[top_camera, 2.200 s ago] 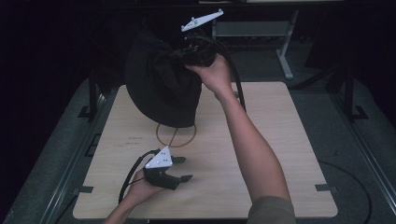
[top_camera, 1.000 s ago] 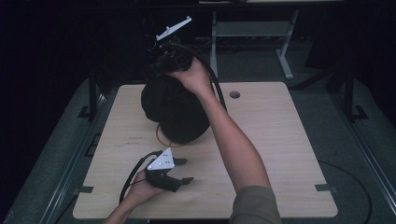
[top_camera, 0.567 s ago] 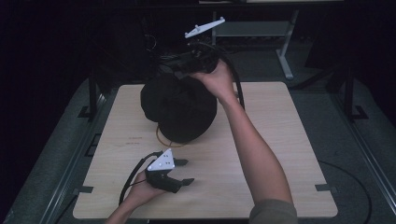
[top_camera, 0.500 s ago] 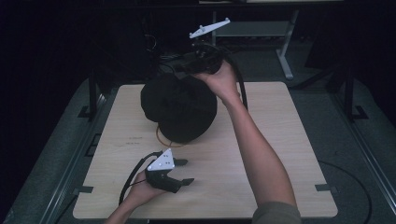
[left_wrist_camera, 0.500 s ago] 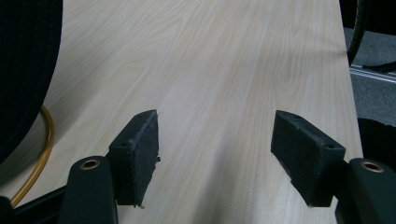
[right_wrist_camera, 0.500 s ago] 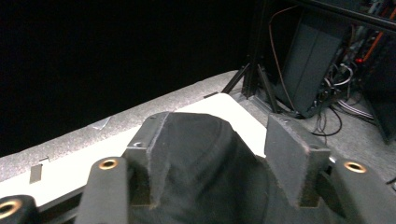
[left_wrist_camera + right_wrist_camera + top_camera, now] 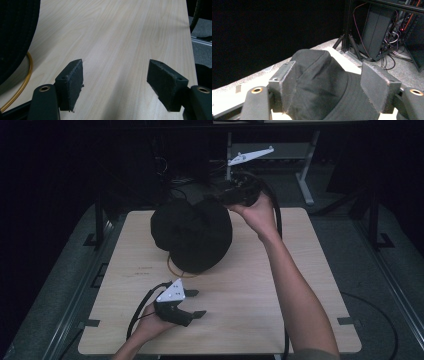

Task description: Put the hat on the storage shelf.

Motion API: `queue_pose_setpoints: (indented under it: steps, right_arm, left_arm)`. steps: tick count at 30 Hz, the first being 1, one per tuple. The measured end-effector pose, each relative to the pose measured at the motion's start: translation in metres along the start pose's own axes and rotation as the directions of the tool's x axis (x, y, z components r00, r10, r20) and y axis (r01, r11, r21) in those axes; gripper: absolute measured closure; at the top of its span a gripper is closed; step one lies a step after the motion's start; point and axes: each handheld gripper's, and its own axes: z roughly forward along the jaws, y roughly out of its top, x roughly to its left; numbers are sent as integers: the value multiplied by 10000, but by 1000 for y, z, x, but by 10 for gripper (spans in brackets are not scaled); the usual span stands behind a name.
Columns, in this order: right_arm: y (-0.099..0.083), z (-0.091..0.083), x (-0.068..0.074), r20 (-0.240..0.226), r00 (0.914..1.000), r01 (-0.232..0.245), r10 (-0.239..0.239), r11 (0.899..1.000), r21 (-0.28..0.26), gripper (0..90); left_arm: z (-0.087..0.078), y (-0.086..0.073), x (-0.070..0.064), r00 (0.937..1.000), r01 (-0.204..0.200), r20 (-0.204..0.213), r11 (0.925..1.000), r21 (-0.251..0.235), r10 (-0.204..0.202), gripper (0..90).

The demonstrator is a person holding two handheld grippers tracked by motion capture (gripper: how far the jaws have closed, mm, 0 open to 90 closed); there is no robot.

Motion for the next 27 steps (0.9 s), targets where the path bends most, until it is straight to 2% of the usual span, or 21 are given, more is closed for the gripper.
queue_pose_setpoints:
  steps: [6, 22, 27]
  right_arm:
    - [-14, -14, -2, 29, 9997, -226, 227, 9997, -71, 264]
    - [-48, -43, -2, 296, 9981, -530, 533, 9985, -101, 215]
    - [-60, -52, -3, 355, 9970, -681, 682, 9977, -19, 191]
  left_arm:
    - [0, -1, 1, 9999, 152, -45, 9999, -38, -152, 273]
    - [-1, -2, 4, 9997, 153, -181, 9999, -38, -154, 258]
    - [-1, -2, 4, 9994, 274, -201, 9996, -56, -276, 253]
